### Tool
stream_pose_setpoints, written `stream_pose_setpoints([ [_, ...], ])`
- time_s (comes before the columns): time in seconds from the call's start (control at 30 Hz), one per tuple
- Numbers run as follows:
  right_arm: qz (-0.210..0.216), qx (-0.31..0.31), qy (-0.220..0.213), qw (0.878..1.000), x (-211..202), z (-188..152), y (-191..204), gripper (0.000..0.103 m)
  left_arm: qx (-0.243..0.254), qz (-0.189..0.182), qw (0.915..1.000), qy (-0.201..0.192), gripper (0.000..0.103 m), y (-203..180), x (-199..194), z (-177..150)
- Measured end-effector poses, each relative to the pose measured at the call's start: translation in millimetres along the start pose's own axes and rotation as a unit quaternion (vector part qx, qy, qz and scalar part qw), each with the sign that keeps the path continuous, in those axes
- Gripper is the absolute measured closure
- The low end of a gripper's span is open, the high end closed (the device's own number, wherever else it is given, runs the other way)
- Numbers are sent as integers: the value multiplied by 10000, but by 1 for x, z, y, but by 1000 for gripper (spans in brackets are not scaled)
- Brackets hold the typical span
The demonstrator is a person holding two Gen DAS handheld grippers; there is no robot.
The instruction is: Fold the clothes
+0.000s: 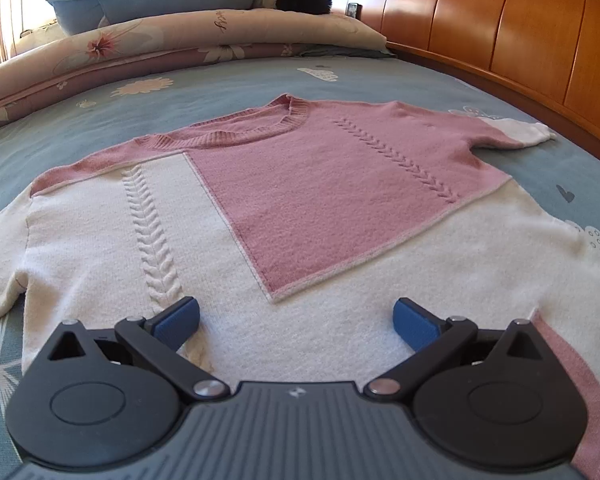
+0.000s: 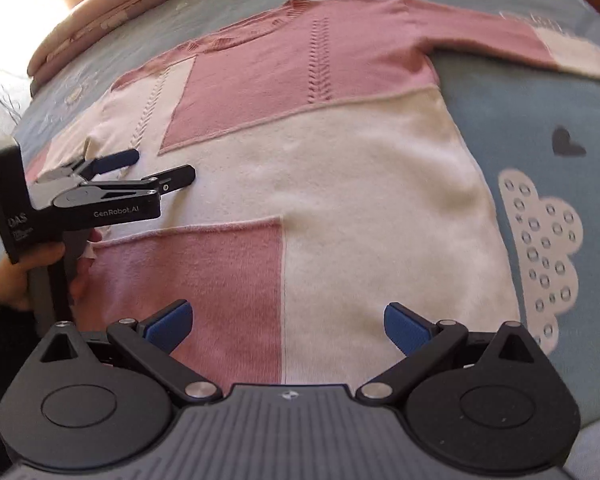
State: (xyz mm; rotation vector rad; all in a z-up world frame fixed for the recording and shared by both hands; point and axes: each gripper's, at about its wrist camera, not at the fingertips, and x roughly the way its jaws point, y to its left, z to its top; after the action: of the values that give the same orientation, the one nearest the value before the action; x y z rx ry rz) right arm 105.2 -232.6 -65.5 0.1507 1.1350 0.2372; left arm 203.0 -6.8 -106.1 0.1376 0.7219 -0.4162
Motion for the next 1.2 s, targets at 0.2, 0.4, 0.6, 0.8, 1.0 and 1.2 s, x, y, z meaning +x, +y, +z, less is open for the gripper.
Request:
stream_pose_setpoints([
  [0.2, -723, -1386, -52, 9877, 33, -13, 47, 0, 42, -2, 10000, -14, 1, 0, 0, 0],
  [0.4, -608, -1466, -425, 9864, 26, -35, 39, 0, 32, 45, 10000, 35, 1, -3, 0, 1],
  [0.6, -518, -1530, -667, 9846, 25, -41, 38, 0, -158, 454, 9988, 64, 1, -11, -26, -19],
  [0.8, -408, -1605, -1010, 9810, 23, -52, 34, 0, -488, 775, 9957, -114, 1, -10, -74, -68],
  [1.0, -291, -1741, -1200, 9770, 21, -59, 30, 0, -668, 917, 9935, 98, 1, 3, -95, -71],
  [1.2, -236, -1795, -1292, 9750, 20, -63, 29, 0, -1111, 757, 9909, -83, 1, 23, -86, -50],
])
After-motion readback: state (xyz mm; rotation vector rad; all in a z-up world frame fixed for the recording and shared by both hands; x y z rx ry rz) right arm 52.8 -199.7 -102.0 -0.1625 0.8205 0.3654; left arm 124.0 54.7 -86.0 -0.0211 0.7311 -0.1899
